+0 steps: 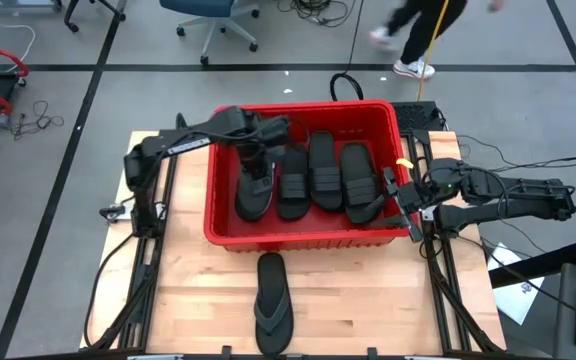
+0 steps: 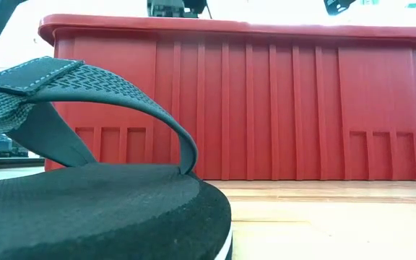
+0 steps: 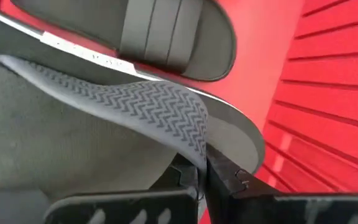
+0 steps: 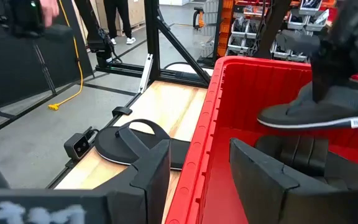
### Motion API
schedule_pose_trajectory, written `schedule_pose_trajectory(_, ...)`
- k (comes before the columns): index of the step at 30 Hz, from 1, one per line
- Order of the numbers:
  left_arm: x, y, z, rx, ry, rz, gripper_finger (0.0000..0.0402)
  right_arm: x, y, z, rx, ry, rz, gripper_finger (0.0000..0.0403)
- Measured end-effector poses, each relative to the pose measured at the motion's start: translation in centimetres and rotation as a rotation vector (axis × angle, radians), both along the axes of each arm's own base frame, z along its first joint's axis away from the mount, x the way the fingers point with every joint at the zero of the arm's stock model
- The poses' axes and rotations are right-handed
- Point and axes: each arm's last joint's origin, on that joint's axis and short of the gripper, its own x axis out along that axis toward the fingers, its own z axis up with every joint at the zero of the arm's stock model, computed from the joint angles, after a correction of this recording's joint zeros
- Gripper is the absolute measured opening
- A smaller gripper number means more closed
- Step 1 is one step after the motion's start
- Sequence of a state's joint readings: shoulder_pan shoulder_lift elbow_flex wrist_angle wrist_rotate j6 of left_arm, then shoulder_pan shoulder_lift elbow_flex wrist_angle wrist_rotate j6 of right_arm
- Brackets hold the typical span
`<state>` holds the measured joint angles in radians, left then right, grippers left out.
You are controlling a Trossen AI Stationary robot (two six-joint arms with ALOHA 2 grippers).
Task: Pick and place slides into bin
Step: Put the black slipper into the red bin
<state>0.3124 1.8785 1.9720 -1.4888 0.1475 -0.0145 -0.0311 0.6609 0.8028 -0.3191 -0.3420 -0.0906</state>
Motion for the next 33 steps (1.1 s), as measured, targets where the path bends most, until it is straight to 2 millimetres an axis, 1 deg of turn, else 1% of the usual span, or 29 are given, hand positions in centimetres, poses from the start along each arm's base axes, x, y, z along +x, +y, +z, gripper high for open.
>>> schedule_pose_trajectory(3, 0.4, 1.2, -1.3, -0.016, 0.041, 0.024, 0.0, 0.0, 0.0, 0.0, 0.0, 0.0, 0.0, 0.0156)
schedule_pose_trajectory(7, 0.3, 2.5, -3.0, -0.069, 0.062, 0.06, 0.0, 0.0, 0.0, 0.0, -0.004, -0.001, 0.001, 0.0157)
schedule_pose_trajectory(11, -0.1, 3.3, -4.9, -0.109, 0.106, 0.11, 0.0, 0.0, 0.0, 0.0, -0.007, -0.002, 0.002, 0.0157)
schedule_pose_trajectory(16, -0.2, 3.9, -6.2, -0.109, 0.106, 0.134, 0.0, 0.0, 0.0, 0.0, -0.028, -0.009, 0.008, 0.0157)
schedule_pose_trajectory(22, -0.3, 4.4, -6.8, -0.08, 0.118, 0.186, 0.0001, 0.0, 0.0, 0.0, -0.031, -0.01, 0.008, 0.0157)
schedule_pose_trajectory(27, -0.3, 4.4, -6.8, -0.043, 0.13, 0.199, 0.0002, 0.0, 0.0, 0.0, -0.031, -0.01, 0.008, 0.0157)
schedule_pose_trajectory(33, -0.3, 4.4, -6.8, -0.044, 0.13, 0.22, 0.0003, 0.0, 0.0, 0.0, -0.031, -0.01, 0.008, 0.0157)
